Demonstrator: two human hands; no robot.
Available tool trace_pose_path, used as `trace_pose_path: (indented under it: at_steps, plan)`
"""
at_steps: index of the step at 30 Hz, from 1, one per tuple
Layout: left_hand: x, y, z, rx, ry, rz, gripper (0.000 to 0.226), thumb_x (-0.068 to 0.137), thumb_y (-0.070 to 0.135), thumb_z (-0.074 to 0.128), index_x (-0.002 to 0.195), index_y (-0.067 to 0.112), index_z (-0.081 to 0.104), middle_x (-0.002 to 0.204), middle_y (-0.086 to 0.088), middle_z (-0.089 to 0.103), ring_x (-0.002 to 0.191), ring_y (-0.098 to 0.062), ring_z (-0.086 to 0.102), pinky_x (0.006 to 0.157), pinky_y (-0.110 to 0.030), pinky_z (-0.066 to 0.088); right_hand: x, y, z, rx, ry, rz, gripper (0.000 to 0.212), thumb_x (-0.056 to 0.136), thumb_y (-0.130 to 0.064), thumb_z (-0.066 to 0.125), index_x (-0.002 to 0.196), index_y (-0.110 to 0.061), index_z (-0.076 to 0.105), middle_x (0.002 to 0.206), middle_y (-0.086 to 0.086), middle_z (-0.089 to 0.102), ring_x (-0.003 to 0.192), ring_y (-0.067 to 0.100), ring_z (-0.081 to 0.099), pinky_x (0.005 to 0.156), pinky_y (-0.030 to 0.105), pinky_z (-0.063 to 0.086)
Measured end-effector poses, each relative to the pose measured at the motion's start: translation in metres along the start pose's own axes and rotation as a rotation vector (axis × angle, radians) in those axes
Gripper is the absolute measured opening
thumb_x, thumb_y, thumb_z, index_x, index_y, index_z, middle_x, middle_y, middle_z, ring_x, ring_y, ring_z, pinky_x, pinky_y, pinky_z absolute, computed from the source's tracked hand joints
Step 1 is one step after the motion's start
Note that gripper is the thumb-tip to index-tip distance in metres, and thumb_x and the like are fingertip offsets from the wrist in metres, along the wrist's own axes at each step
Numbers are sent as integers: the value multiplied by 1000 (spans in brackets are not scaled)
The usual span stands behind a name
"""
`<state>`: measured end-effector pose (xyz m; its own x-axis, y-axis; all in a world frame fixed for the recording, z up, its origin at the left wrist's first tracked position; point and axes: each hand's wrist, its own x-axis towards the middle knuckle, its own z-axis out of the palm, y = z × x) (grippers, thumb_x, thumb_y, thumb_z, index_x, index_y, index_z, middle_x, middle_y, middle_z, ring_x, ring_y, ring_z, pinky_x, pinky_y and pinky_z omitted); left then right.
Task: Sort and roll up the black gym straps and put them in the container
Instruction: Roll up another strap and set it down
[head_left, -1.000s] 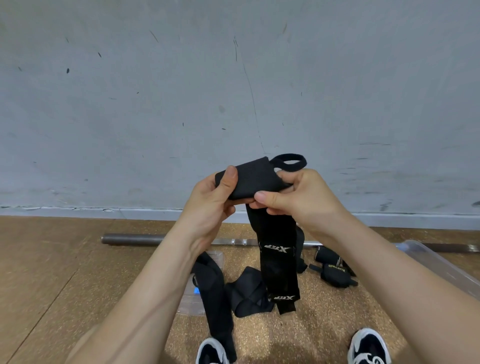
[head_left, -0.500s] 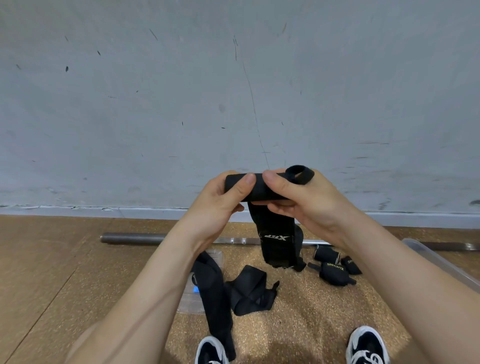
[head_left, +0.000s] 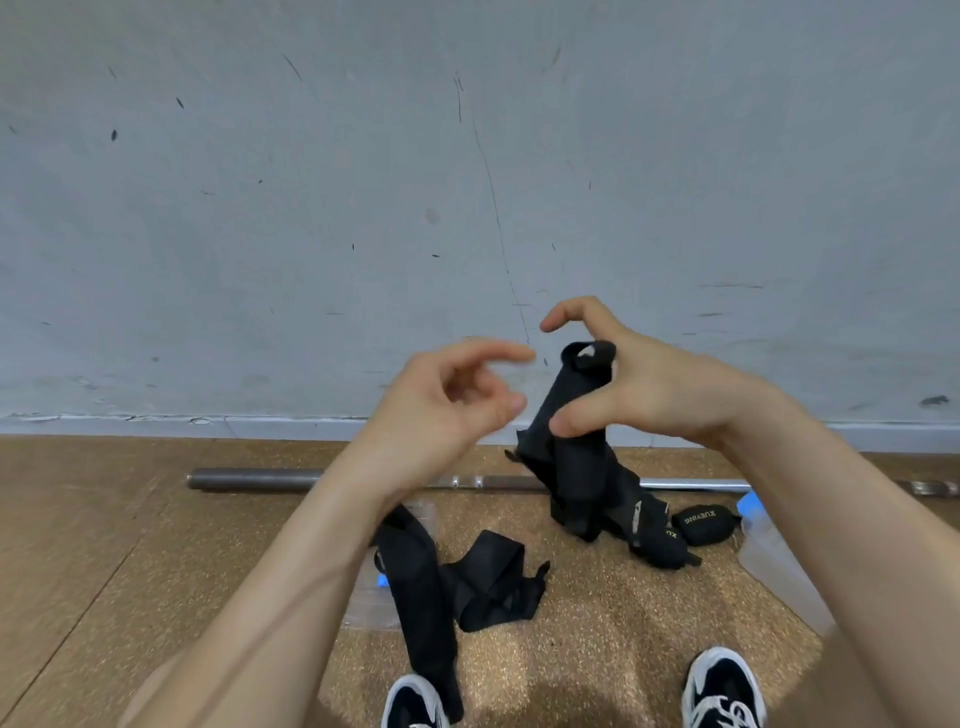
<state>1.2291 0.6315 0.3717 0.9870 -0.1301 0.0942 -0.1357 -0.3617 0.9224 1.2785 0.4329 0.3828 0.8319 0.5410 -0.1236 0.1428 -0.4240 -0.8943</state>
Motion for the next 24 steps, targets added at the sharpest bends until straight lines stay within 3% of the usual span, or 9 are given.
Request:
trace_pose_path:
  at_steps: [2,4,7,9,13,15,17,19,24]
  plan:
    - [6,-7,-6,-146,-23,55,60,77,10,80,129,31,57,107,-2,68,109,-6,63,91,-26,51,-2,-4,4,-63,-138,-14,82,66,-16,84,127,-43,37,81,8,59,73,22,62,74,40,53]
    - [8,-16,-4,-261,-224,2,85,71,13,81,143,33,40,124,-6,65,125,-14,58,104,-36,46,-2,-5,7,-47,-223,-21,90,62,-18,81,133,-46,33,90,3,67,84,22,70,79,39,58]
    - [11,-27,2,-362,-355,-9,102,68,7,80,147,39,25,125,-17,64,119,-25,62,98,-43,48,-3,-6,5,-43,-291,-44,101,64,-14,80,142,-48,25,116,1,70,100,20,72,91,38,57]
    - [13,-28,8,-355,-329,13,104,67,-2,79,147,37,25,113,-10,68,110,-21,65,96,-35,49,-4,-6,4,-43,-315,-31,101,68,-10,79,142,-49,23,111,7,73,93,24,73,84,36,59]
    - [13,-25,12,-280,-104,28,92,66,-9,75,141,33,42,82,1,64,79,-14,67,75,-26,55,-4,-6,1,-1,-212,5,83,81,-7,77,141,-40,30,72,6,69,62,18,65,58,23,51]
    - [11,-22,12,-233,-7,-11,81,73,-7,79,137,34,50,87,-8,58,76,-17,66,75,-31,58,-2,-3,-3,32,-102,18,77,79,-17,78,139,-36,35,74,6,73,68,21,70,66,27,54]
    - [9,-21,12,-212,14,-39,63,79,-3,77,130,29,58,93,-13,63,79,-16,69,77,-30,58,0,0,-5,83,-31,6,64,82,-20,77,134,-31,42,86,12,76,85,30,74,88,41,57]
    - [8,-20,12,-253,-29,-43,44,81,1,76,120,15,65,104,-18,71,94,-23,72,84,-35,58,0,1,-5,75,-1,-16,51,84,-24,76,127,-27,49,90,14,77,90,32,73,96,47,54]
    - [7,-19,13,-316,-70,-16,37,75,12,81,110,11,69,104,-15,73,99,-26,71,84,-35,57,2,1,1,93,39,-68,53,69,-47,73,113,-21,63,75,10,74,68,24,71,70,35,55]
